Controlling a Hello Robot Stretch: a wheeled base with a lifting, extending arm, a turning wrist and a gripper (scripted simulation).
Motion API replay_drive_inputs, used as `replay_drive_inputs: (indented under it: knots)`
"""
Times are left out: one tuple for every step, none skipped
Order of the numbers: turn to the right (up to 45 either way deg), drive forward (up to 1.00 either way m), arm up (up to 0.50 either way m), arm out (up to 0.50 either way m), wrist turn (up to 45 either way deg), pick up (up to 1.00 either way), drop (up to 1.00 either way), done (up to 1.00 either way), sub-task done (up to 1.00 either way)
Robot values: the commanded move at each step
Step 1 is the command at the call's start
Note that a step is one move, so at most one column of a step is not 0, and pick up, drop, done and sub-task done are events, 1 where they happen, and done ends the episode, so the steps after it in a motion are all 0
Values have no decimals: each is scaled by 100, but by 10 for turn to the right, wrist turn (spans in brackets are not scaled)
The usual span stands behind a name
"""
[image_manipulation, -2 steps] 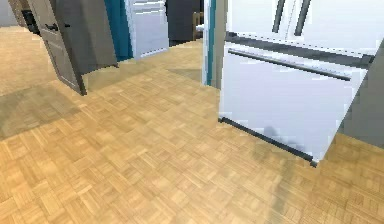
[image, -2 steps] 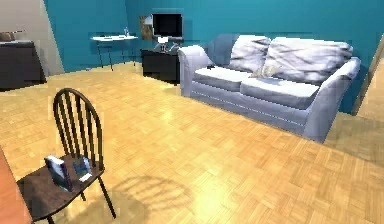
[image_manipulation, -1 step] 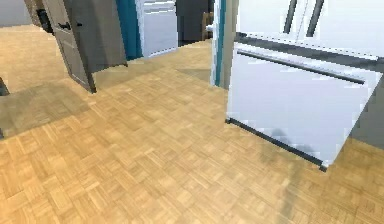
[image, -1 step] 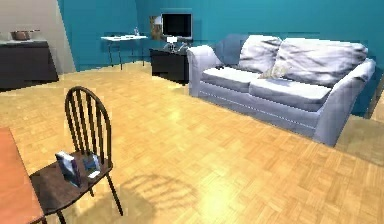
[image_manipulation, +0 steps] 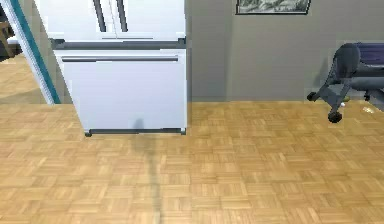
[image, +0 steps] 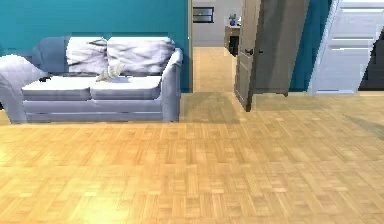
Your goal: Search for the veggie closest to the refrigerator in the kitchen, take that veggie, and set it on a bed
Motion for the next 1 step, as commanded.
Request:
replay_drive_inputs:
  knots:
    - [240,0,0,0,0,0,0,0,0]
